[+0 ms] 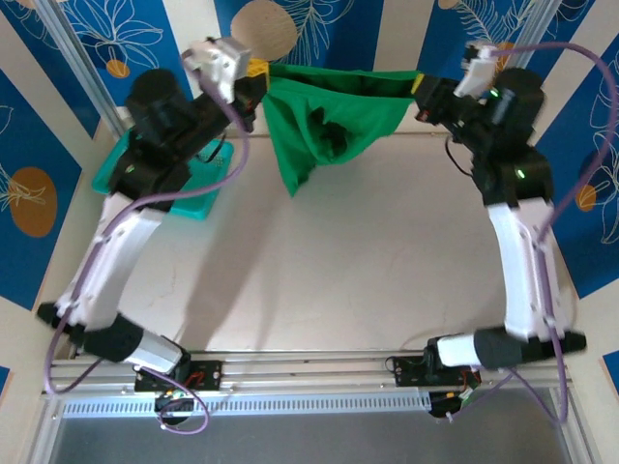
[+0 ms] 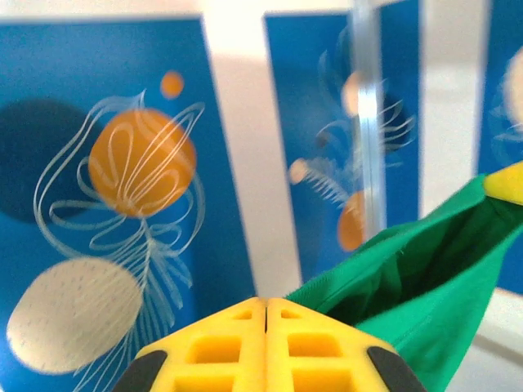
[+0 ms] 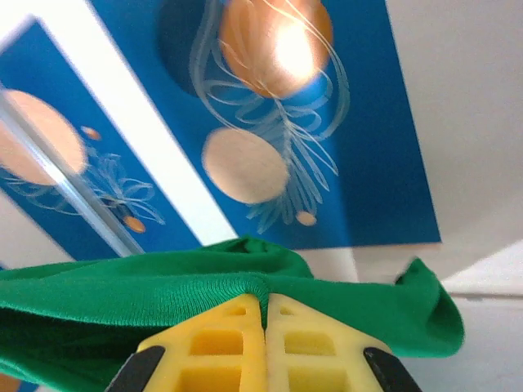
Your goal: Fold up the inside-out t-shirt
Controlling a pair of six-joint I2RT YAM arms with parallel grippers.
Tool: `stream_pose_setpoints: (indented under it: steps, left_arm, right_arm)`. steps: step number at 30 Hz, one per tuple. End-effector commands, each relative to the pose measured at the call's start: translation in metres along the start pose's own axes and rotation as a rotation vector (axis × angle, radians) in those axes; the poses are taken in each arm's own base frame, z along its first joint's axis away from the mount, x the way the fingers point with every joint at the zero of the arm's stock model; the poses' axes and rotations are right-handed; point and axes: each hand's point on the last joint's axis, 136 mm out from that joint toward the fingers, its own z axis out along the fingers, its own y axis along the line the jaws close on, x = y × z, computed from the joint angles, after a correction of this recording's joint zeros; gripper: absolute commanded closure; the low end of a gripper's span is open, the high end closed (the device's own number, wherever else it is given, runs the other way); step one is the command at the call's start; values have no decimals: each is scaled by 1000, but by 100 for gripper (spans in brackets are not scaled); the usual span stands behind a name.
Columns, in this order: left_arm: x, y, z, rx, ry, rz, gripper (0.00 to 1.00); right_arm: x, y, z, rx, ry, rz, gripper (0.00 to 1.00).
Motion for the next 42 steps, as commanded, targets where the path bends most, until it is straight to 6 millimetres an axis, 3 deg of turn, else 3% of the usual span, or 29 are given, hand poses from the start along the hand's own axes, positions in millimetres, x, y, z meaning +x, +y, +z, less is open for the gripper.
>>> stream_pose_setpoints:
  steps: [1, 5, 7, 11, 14, 16, 19, 24, 27, 29, 34, 38, 40, 42]
  left_arm:
    - [-53, -36, -54, 188, -146, 0, 100]
    - [-61, -79, -94, 427, -160, -58, 100]
    - [-71, -86, -108, 468, -186, -95, 100]
    - [-84, -85, -122, 450, -226, -102, 100]
    - [-76, -53, -107, 252, -213, -129, 100]
    - [-54, -17, -86, 43, -147, -133, 100]
    - [-19, 18, -54, -139, -50, -82, 100]
    - [29, 63, 0, -277, 75, -34, 100]
    - [40, 95, 18, -378, 80, -5, 100]
    - [35, 106, 27, -371, 61, 4, 100]
    - [5, 93, 41, -211, 16, 84, 100]
    - [-13, 69, 27, -96, -24, 116, 100]
    - [-11, 48, 17, -5, -25, 104, 100]
    - [16, 32, 7, 62, 27, 48, 100]
  right_arm:
    - [-14, 34, -49, -103, -72, 8, 100]
    - [-9, 69, -93, -236, -48, 22, 100]
    - [-12, 76, -105, -256, -57, 43, 100]
    - [-20, 60, -102, -157, -89, 72, 100]
    - [-19, 43, -77, -96, -61, 93, 100]
    - [-15, 28, -49, -67, -30, 105, 100]
    - [-8, 6, -7, -23, 6, 109, 100]
    - [-2, -28, 60, 27, 56, 89, 100]
    - [-7, -44, 89, 62, 71, 75, 100]
    - [-15, -47, 101, 60, 72, 71, 100]
    - [-39, -33, 102, 14, 35, 44, 100]
    - [-47, -20, 81, 7, 14, 30, 100]
    - [-40, -13, 70, 4, 25, 15, 100]
    - [-9, -18, 65, 30, 74, -14, 100]
